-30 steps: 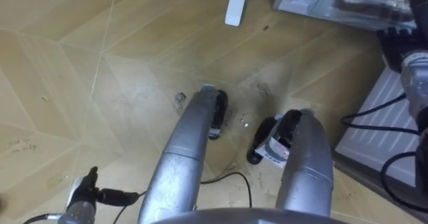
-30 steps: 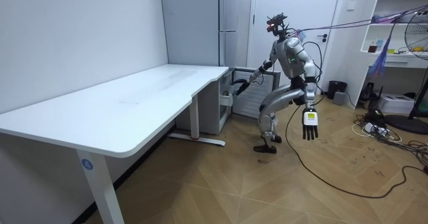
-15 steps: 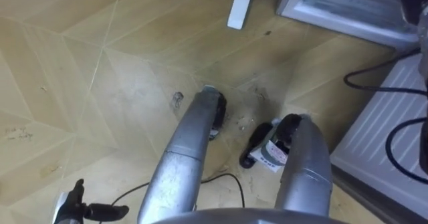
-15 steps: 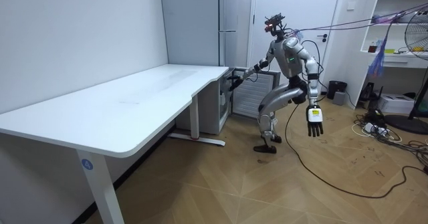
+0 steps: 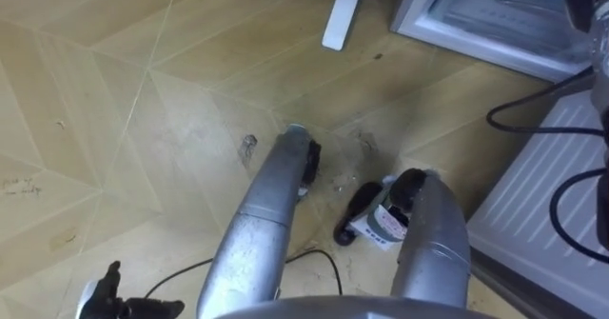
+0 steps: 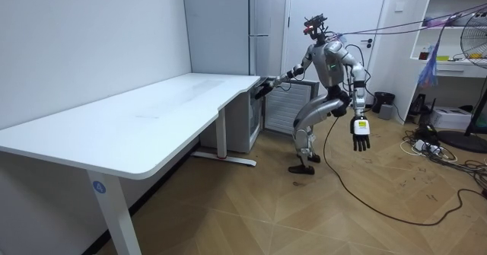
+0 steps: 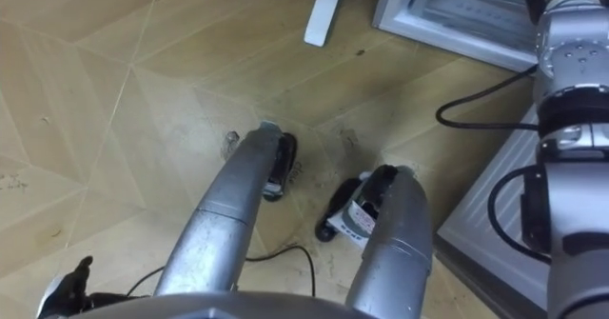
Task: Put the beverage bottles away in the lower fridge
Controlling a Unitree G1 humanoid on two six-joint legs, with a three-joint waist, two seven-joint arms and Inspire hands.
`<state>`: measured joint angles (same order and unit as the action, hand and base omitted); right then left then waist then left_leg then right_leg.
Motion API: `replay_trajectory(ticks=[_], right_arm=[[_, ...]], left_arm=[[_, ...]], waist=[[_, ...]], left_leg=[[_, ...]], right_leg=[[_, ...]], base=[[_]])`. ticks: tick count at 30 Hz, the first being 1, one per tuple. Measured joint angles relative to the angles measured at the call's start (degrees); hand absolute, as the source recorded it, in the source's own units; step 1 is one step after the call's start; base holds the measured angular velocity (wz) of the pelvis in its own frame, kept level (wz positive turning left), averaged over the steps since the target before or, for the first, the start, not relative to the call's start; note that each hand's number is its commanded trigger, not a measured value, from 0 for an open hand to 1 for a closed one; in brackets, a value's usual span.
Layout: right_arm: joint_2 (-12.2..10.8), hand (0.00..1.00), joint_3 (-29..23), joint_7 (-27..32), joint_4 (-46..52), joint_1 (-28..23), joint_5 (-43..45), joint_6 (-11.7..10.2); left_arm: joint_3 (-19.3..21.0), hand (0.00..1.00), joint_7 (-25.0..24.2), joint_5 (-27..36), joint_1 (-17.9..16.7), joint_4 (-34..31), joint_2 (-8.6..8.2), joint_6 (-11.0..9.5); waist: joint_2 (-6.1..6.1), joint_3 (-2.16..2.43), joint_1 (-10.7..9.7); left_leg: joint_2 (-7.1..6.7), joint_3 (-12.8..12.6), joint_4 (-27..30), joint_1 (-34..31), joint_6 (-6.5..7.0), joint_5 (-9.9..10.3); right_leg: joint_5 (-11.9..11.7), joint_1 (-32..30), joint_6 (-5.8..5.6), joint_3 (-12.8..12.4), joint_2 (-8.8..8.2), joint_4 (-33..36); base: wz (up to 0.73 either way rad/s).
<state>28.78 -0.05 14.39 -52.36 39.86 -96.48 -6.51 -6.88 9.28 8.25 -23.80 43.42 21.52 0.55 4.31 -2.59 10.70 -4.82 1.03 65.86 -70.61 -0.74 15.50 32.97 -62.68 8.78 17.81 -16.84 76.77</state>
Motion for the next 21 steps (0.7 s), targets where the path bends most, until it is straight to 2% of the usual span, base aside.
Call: replay_trajectory(ticks=[6,9,13,16,18,19,21], right_arm=[[0.0,0.0,0.08,-0.1,-0.19,-0.1,-0.01,-0.08],[0.0,0.0,0.09,-1.02,-1.04,-0.6,0.01,0.06],[0.35,0.0,1.09,-6.86,-4.01,-3.82,0.11,0.38],[1.02,0.0,3.49,-13.65,-9.37,-7.3,2.62,1.47],[1.22,0.0,4.67,-16.95,-10.4,-10.08,4.85,2.53],[1.35,0.0,5.81,-19.43,-12.07,-11.06,6.33,3.11],[1.33,0.0,6.95,-22.44,-14.63,-12.82,8.19,4.16]], left_arm=[[-0.03,0.0,-0.74,-0.28,-1.09,-1.29,0.44,0.4],[-0.04,0.0,-1.34,-1.51,-1.11,-1.88,1.44,0.68],[-0.04,0.0,-1.52,-1.53,-1.14,-2.11,3.43,0.8],[-0.04,0.0,-2.07,-1.64,-1.14,-2.92,4.87,1.53],[-0.2,0.0,-2.47,-1.71,-1.07,-2.7,4.86,1.7],[-0.27,0.0,-2.87,-1.69,-0.64,-2.23,4.86,1.86],[-0.21,0.0,-3.44,-1.55,0.67,-0.87,4.87,1.89]], waist=[[0.05,-0.03,0.13],[0.05,-0.03,0.17],[-0.11,-0.04,1.12],[-0.14,-0.09,2.52],[-0.2,-0.11,2.55],[-0.25,-0.11,2.46],[-0.25,-0.1,2.52]], left_leg=[[0.1,0.11,-0.06,0.18,-0.02,-0.01],[0.05,0.6,-0.19,0.6,-0.06,0.04],[0.06,1.83,-0.87,3.1,-0.36,0.57],[0.85,2.85,-2.17,6.3,-0.55,1.21],[1.1,2.83,-3.92,8.36,-0.59,1.15],[1.25,2.84,-4.86,9.46,-0.65,1.09],[1.06,3.08,-6.39,11.36,-0.62,1.1]], right_leg=[[0.02,0.17,0.05,0.02,-0.04,-0.05],[0.05,0.97,0.1,0.54,0.01,-0.52],[0.27,4.59,-0.09,2.16,0.62,-2.51],[0.16,8.85,-0.41,3.41,2.25,-5.72],[0.05,11.43,-0.64,4.21,2.29,-7.77],[-0.39,12.73,-1.27,4.42,2.75,-9.08],[-0.96,14.88,-1.2,4.92,3.1,-11.05]], base=[[0.0],[0.02],[0.02],[0.02],[0.13],[0.11],[0.1]])
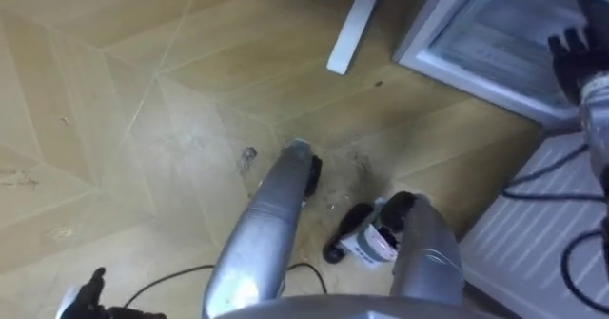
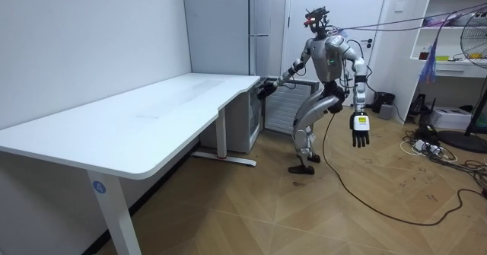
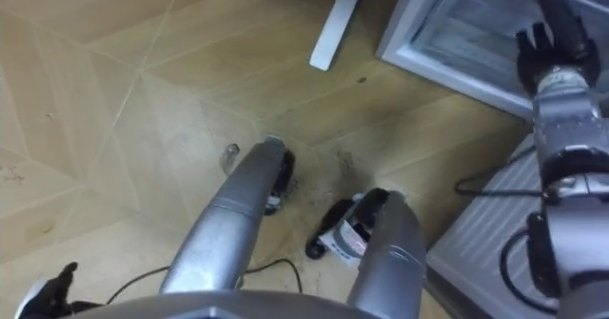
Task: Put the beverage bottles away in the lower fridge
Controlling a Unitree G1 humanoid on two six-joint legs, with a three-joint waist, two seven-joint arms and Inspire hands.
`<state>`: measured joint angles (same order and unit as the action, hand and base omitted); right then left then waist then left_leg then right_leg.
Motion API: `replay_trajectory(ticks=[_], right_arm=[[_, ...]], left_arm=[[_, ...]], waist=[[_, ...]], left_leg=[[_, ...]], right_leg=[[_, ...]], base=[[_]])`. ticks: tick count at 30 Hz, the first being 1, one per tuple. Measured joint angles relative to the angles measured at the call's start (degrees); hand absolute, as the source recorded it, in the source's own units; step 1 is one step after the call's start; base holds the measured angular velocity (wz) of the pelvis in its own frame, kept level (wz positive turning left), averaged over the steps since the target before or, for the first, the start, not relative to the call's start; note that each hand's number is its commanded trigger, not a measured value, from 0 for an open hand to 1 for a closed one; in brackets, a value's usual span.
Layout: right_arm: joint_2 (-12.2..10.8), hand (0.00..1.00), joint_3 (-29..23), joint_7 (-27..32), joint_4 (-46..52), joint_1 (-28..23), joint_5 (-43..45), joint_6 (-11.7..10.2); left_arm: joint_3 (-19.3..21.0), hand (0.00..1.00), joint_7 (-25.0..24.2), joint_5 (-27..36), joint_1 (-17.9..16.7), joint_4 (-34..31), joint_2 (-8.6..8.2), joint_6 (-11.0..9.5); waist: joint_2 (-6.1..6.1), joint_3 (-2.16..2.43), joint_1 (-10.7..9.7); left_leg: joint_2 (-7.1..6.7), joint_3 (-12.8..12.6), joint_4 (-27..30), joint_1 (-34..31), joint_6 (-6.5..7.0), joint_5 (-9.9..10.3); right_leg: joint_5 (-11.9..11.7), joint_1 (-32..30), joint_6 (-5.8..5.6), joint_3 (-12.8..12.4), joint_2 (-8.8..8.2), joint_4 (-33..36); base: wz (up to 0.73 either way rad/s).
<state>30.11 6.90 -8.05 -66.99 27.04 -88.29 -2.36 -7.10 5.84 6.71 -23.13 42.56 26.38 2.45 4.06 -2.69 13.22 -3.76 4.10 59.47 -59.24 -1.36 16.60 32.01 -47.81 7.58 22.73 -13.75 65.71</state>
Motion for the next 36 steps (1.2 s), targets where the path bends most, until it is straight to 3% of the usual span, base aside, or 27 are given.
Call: replay_trajectory(ticks=[3,6,8,11,15,18,20,25,29,34,36], right_arm=[[-0.4,0.0,2.85,-3.78,-2.42,-4.46,3.5,1.29],[-2.36,0.0,3.21,-7.28,-4.78,-9.4,7.74,1.9],[-4.22,0.0,3.18,-9.18,-7.7,-12.29,13.31,2.2],[-7.74,0.0,4.87,-10.66,-10.02,-15.38,21.41,2.3],[-10.75,0.0,7.84,-12.85,-10.99,-18.6,26.57,2.62],[-12.45,0.0,6.88,-13.36,-10.95,-21.3,30.2,2.61],[-14.15,0.0,6.9,-13.11,-10.92,-23.55,30.61,2.59],[-16.68,0.0,6.27,-12.43,-9.3,-27.09,29.39,3.23],[-18.3,0.0,4.27,-11.04,-7.86,-30.02,29.65,2.47],[-19.71,0.0,2.63,-8.66,-6.73,-32.5,29.45,2.52],[-19.85,0.0,1.63,-7.46,-6.88,-32.81,29.88,2.49]], left_arm=[[-1.99,0.0,-0.51,0.43,2.72,3.83,-0.05,-0.36],[-1.98,0.0,-1.88,0.41,5.35,7.94,-0.83,-0.79],[-1.56,0.0,-1.89,-0.39,7.64,11.63,-2.66,-1.26],[-1.67,0.0,-1.87,-0.77,10.96,15.85,-5.21,-2.23],[-2.09,0.0,-1.27,-1.03,11.03,16.69,-7.81,-4.02],[-1.91,0.0,-0.97,-1.36,10.57,18.39,-10.17,-4.33],[-0.93,0.0,-0.21,-2.83,10.26,19.16,-11.65,-4.33],[0.55,0.0,1.74,-4.36,9.05,19.28,-13.28,-4.13],[3.74,0.0,4.45,-7.52,8.87,17.76,-14.69,-4.0],[4.27,0.0,5.22,-7.52,8.84,16.29,-15.79,-3.92],[5.16,0.0,5.51,-7.57,8.91,15.7,-16.47,-3.87]], waist=[[-0.81,-0.13,-0.03],[-1.51,0.06,-0.05],[-2.53,0.3,-0.22],[-3.01,0.58,-0.59],[-3.4,0.85,-2.02],[-3.3,0.95,-3.44],[-2.59,1.3,-3.76],[-1.03,2.22,-5.35],[-0.69,2.37,-6.76],[-0.8,2.4,-7.18],[-0.82,2.44,-7.45]], left_leg=[[0.1,0.88,-2.88,4.21,0.18,0.01],[0.62,1.03,-6.89,8.56,0.55,-0.24],[1.27,0.62,-9.82,12.08,0.71,-0.33],[1.82,-0.25,-15.29,17.6,0.95,-1.04],[2.14,-1.7,-21.89,25.58,1.35,-2.02],[2.12,-2.69,-25.72,31.67,1.53,-2.12],[2.18,-3.17,-29.26,36.39,1.53,-2.14],[2.15,-3.84,-36.16,45.96,1.34,-2.28],[2.27,-4.03,-40.36,52.3,1.28,-2.35],[2.05,-3.66,-45.23,58.15,1.58,-2.56],[2.16,-1.87,-47.07,59.83,1.86,-3.07]], right_leg=[[-0.71,4.78,-1.05,0.65,1.42,-4.37],[-2.01,9.39,-1.81,1.07,2.84,-9.72],[-3.19,13.03,-2.4,1.08,3.95,-13.87],[-5.1,18.18,-2.86,0.96,5.03,-20.17],[-7.02,25.98,-3.94,0.91,6.02,-27.93],[-8.08,32.11,-4.97,0.77,6.5,-33.26],[-9.53,37.04,-5.54,0.69,7.6,-38.43],[-12.72,46.54,-6.77,0.28,9.29,-47.58],[-15.77,53.23,-7.55,-0.73,10.74,-54.21],[-16.79,56.12,-8.23,-2.71,10.98,-55.14],[-17.07,55.91,-8.31,-2.75,10.91,-53.99]], base=[[0.04],[-0.02],[-0.09],[-0.11],[-0.05],[0.0],[-0.1],[-0.09],[-0.13],[-0.25],[-0.35]])
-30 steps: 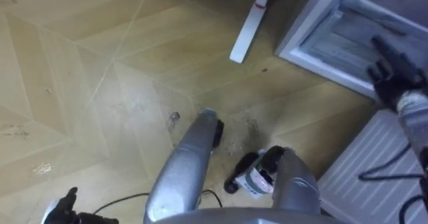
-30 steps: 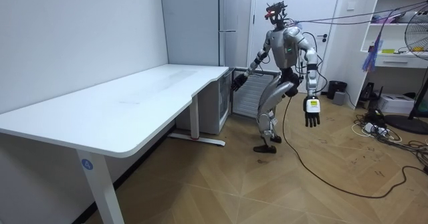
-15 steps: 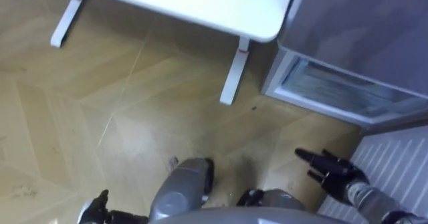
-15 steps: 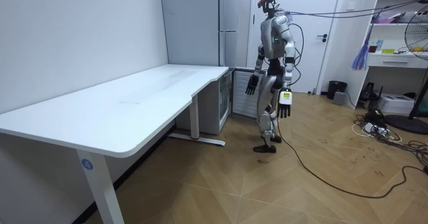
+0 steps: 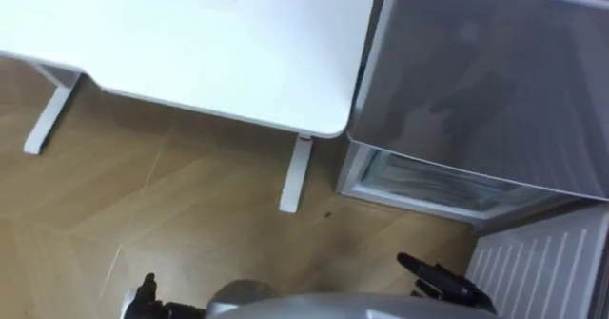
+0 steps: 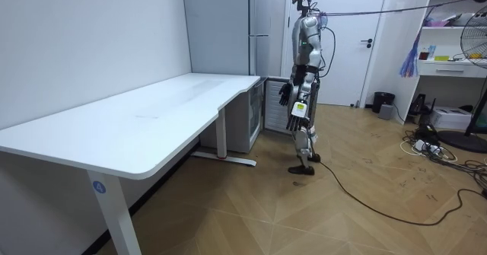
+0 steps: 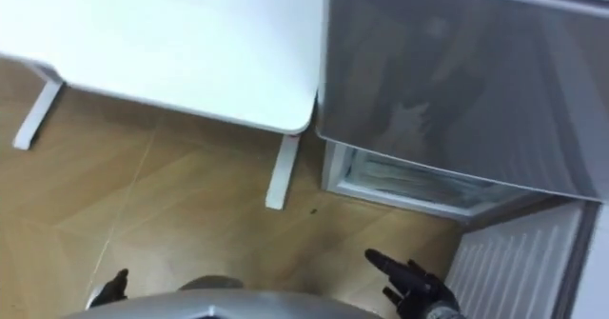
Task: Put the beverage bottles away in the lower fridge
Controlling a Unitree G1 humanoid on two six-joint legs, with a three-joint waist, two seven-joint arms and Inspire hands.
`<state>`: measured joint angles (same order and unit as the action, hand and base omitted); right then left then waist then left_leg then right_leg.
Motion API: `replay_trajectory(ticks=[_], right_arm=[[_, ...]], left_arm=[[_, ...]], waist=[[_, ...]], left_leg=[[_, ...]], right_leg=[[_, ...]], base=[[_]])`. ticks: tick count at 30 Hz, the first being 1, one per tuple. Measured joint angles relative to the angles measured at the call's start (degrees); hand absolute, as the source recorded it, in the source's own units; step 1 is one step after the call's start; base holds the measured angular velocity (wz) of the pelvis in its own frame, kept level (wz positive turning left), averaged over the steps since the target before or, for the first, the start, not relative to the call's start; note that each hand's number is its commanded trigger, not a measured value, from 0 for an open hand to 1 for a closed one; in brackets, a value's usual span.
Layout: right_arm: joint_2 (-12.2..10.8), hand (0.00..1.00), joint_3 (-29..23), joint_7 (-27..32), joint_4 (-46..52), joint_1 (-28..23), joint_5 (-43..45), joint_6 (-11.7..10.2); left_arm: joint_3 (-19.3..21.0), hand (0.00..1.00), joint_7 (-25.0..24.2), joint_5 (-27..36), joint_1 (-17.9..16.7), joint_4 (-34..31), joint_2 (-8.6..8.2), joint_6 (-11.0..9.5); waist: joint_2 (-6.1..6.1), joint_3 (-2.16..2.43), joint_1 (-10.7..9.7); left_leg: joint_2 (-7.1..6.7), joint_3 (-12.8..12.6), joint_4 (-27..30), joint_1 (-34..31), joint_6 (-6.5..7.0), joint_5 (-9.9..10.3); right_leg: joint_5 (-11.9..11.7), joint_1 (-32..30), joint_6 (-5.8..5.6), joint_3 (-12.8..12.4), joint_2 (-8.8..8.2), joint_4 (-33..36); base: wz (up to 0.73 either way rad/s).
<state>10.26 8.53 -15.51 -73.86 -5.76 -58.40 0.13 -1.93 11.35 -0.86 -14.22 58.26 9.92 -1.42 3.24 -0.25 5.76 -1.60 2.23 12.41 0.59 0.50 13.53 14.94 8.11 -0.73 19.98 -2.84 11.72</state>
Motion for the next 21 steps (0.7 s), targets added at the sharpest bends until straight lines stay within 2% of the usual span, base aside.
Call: replay_trajectory(ticks=[1,2,3,4,5,6,7,8,9,10,11,13,15,21], right_arm=[[-0.14,0.0,-0.81,0.66,-0.45,-0.02,1.18,0.0],[-0.67,0.0,-1.06,1.48,-0.26,0.48,2.71,-0.02],[-0.83,0.0,-1.06,1.71,0.31,0.9,3.68,-0.02],[-1.01,0.0,-1.39,2.1,1.12,0.99,5.07,-0.4],[-1.07,0.0,-2.08,2.81,0.83,0.5,6.38,-0.58],[-1.05,0.0,-2.61,3.23,0.32,0.12,7.41,-0.55],[-1.03,0.0,-3.55,4.11,-0.03,-0.66,9.0,-0.35],[-1.17,0.0,-4.49,4.12,-0.08,-1.13,10.34,-0.07],[-1.34,0.0,-4.94,4.05,-0.17,-1.05,10.87,0.0],[-1.75,0.0,-5.46,3.96,-0.64,-0.87,11.21,0.07],[-1.98,0.0,-5.71,3.73,-1.43,-0.2,11.4,0.16],[-2.06,0.0,-6.04,3.57,-1.68,0.78,11.55,0.51],[-2.07,0.0,-6.12,3.57,-2.04,1.32,11.55,0.9],[-2.13,0.0,-6.41,3.68,-1.9,1.21,13.5,1.84]], left_arm=[[0.32,0.0,0.56,0.0,0.33,-0.05,-0.52,0.09],[1.23,0.0,0.98,0.11,0.81,-0.15,-0.59,0.03],[2.05,0.0,1.06,0.14,0.68,-0.12,-0.62,0.03],[3.48,0.0,0.98,0.08,0.5,0.25,-1.09,0.5],[3.88,0.0,0.79,-0.09,1.18,0.12,-1.19,0.66],[3.9,0.0,0.61,-0.34,1.65,0.08,-1.23,0.59],[4.08,0.0,0.48,-1.27,2.29,-0.34,-1.49,0.19],[4.1,0.0,0.49,-1.96,2.31,-1.01,-1.53,-0.34],[4.09,0.0,0.49,-2.25,2.48,-1.17,-1.49,-0.45],[4.12,0.0,0.54,-2.3,2.44,-0.78,-1.47,-0.32],[4.1,0.0,0.45,-2.3,1.87,-0.55,-1.62,0.01],[4.11,0.0,0.26,-2.2,1.66,-0.4,-2.03,0.3],[4.11,0.0,0.04,-2.18,1.81,-0.14,-2.18,0.32],[5.54,0.0,-0.74,-2.2,1.34,0.48,-2.37,0.35]], waist=[[-1.24,-0.61,-0.3],[-1.43,-0.64,-0.35],[-1.11,-0.62,-0.32],[-1.22,-0.33,-2.44],[-0.98,-0.51,-4.39],[-0.93,-0.49,-4.98],[-0.87,-0.53,-5.31],[-0.93,-0.4,-5.35],[-1.05,-0.45,-5.35],[-0.41,-0.38,-5.3],[-0.43,-0.48,-5.26],[0.09,-0.19,-5.49],[0.46,-0.16,-5.55],[0.38,-0.26,-5.43]], left_leg=[[1.21,4.39,-1.14,1.41,0.05,-0.32],[2.0,9.32,-1.2,1.63,-0.03,-0.37],[1.99,9.72,-1.15,1.29,-0.1,-0.34],[2.52,8.84,-1.28,0.99,-1.41,-0.07],[2.36,4.62,-1.25,1.11,-1.62,-0.2],[2.44,2.24,-1.32,1.17,-1.57,-0.23],[2.68,-1.74,-2.06,1.87,-1.14,-0.6],[2.77,-3.85,-3.25,3.34,-0.83,-1.02],[2.73,-3.83,-3.44,3.81,-0.79,-1.06],[2.45,-3.68,-3.47,4.51,-0.78,-1.07],[2.28,-3.59,-3.67,5.11,-0.78,-1.05],[2.01,-3.7,-3.76,5.15,-0.75,-1.03],[1.84,-3.82,-3.77,5.18,-0.74,-1.02],[1.59,-3.88,-3.74,6.07,-0.45,-0.85]], right_leg=[[0.35,-1.78,0.01,-0.79,0.38,3.13],[0.23,-3.64,1.45,-5.6,1.55,-1.1],[-2.3,-4.49,1.83,-7.24,1.49,-4.66],[-4.84,-3.76,2.19,-6.12,2.09,-4.62],[-5.06,-2.96,2.17,-5.38,2.08,-4.72],[-5.06,-2.63,2.17,-6.05,2.05,-4.74],[-5.04,-2.11,2.14,-8.14,2.04,-4.77],[-4.94,-1.85,1.98,-9.24,2.13,-4.77],[-4.87,-1.72,1.87,-9.18,2.15,-4.77],[-4.75,-1.39,1.67,-9.1,2.29,-4.91],[-4.76,-0.87,1.66,-8.85,2.24,-4.99],[-4.82,-0.61,1.58,-8.9,2.01,-4.94],[-4.92,-0.59,1.41,-9.04,1.88,-4.91],[-5.02,0.1,1.19,-9.03,1.64,-4.9]], base=[[-0.6],[-0.81],[-0.61],[-0.03],[0.37],[0.53],[0.36],[0.25],[-0.04],[-0.22],[-0.28],[-0.09],[0.07],[0.0]])
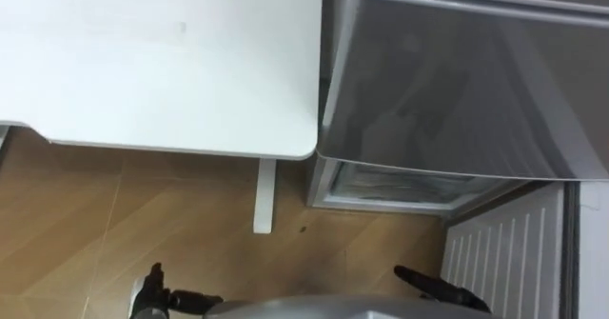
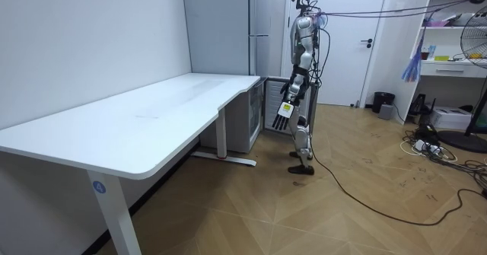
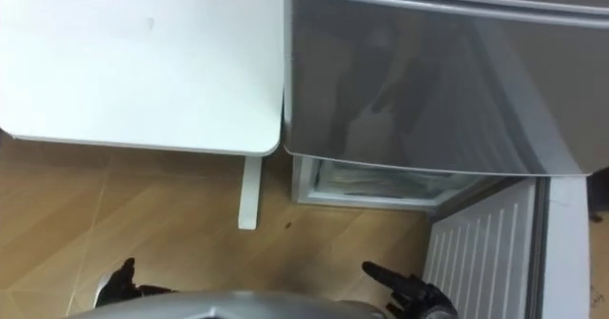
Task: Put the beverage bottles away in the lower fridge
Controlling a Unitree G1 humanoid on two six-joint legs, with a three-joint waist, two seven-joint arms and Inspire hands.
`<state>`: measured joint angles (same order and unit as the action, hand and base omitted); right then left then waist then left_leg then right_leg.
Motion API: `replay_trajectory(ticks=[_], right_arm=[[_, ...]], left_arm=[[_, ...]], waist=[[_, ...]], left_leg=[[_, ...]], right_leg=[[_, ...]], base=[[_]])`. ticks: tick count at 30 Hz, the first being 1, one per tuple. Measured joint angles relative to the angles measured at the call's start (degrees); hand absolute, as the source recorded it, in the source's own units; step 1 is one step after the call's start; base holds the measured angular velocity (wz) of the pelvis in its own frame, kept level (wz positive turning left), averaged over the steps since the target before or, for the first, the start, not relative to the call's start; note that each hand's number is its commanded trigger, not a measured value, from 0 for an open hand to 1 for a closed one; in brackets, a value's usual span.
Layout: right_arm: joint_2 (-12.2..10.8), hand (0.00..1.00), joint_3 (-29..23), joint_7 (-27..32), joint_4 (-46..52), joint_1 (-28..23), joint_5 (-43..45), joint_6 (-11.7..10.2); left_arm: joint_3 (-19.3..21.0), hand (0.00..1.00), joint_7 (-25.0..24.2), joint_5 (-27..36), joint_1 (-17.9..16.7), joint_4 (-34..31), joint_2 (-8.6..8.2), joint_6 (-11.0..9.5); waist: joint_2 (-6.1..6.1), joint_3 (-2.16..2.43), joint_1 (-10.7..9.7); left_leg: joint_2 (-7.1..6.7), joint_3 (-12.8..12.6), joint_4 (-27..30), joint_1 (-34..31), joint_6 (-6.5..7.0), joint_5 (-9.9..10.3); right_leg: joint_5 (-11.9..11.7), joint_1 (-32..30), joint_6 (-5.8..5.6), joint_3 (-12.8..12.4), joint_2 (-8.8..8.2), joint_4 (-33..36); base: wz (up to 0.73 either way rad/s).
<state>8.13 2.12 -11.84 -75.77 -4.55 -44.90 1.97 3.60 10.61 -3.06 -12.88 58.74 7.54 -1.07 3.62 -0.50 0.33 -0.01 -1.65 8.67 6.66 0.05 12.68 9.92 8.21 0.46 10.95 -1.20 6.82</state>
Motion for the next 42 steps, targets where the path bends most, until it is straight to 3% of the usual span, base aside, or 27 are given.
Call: replay_trajectory(ticks=[5,10,13,21,27,31,34,38,40,42], right_arm=[[-0.01,0.0,-0.01,0.39,-0.28,-0.11,5.13,0.1],[0.01,0.0,0.16,0.78,-0.37,-0.54,11.25,0.36],[0.09,0.0,0.03,1.25,-0.18,-0.48,13.08,0.49],[0.12,0.0,-0.56,3.23,4.4,-0.77,19.99,0.62],[0.99,0.0,-5.99,5.82,16.36,-1.03,30.78,-0.71],[2.53,0.0,-8.07,8.16,31.86,-1.49,36.07,-1.6],[5.08,0.0,-8.15,9.69,46.09,-3.6,38.69,-2.22],[6.85,0.0,-11.57,11.37,54.82,-2.8,41.03,-3.36],[6.96,0.0,-13.34,12.48,58.56,-3.03,42.06,-3.35],[6.96,0.0,-15.15,14.12,61.75,-3.35,43.35,-3.46]], left_arm=[[3.13,0.0,0.05,-0.71,0.11,2.22,-0.44,0.12],[3.2,0.0,0.15,-2.31,-0.17,4.1,-0.53,0.33],[3.23,0.0,0.2,-2.89,-0.9,4.38,-0.37,0.91],[3.08,0.0,-0.05,-6.79,-1.26,4.15,-0.05,2.28],[3.1,0.0,-0.74,-13.89,1.11,4.1,1.33,1.67],[3.2,0.0,-1.37,-15.27,2.06,4.07,3.21,0.82],[3.47,0.0,-1.38,-15.39,2.73,3.83,4.72,0.61],[5.58,0.0,-1.28,-15.41,2.13,3.76,5.29,0.15],[5.97,0.0,-1.27,-15.42,1.98,3.79,5.29,0.12],[6.36,0.0,-1.32,-15.61,0.95,3.66,5.14,0.14]], waist=[[-0.22,-0.02,0.04],[-1.08,-0.06,0.46],[-0.69,-0.21,0.86],[0.96,0.4,0.73],[2.21,0.43,-0.29],[2.15,0.41,-1.83],[2.16,0.36,-1.89],[2.62,0.4,-2.17],[2.56,0.18,-2.74],[2.69,0.29,-3.13]], left_leg=[[0.14,-0.09,0.22,-0.34,0.3,0.18],[0.27,-0.24,0.94,-0.97,0.66,0.57],[0.26,-1.02,1.49,-1.07,0.68,0.58],[0.18,-1.54,3.06,-1.41,0.97,0.75],[0.34,-3.77,3.19,-2.35,1.3,0.98],[0.69,-7.22,3.07,-2.82,1.76,1.25],[0.79,-9.47,2.68,-2.19,2.13,1.47],[1.08,-12.36,2.65,-1.27,2.71,1.88],[0.94,-12.68,2.57,-1.35,3.0,2.06],[0.76,-13.53,2.65,-1.46,3.4,2.29]], right_leg=[[0.13,-0.06,-0.21,-0.16,0.14,0.04],[0.18,-0.5,-0.19,-1.11,0.33,0.54],[0.57,-1.4,-0.25,-2.32,0.3,1.12],[0.73,-1.79,-0.33,-2.89,0.07,2.08],[0.46,-3.6,-0.51,-4.49,0.02,3.16],[-0.13,-5.66,-0.71,-6.19,0.02,4.52],[-0.33,-6.63,-1.03,-6.6,-0.05,5.42],[-0.42,-8.16,-1.18,-6.21,-0.37,7.46],[-0.46,-8.55,-1.27,-5.92,-0.55,8.08],[-0.52,-9.36,-1.4,-5.91,-0.73,9.04]], base=[[-0.04],[-0.06],[-0.16],[-0.01],[-0.16],[-0.33],[-0.38],[-0.36],[-0.24],[-0.25]])
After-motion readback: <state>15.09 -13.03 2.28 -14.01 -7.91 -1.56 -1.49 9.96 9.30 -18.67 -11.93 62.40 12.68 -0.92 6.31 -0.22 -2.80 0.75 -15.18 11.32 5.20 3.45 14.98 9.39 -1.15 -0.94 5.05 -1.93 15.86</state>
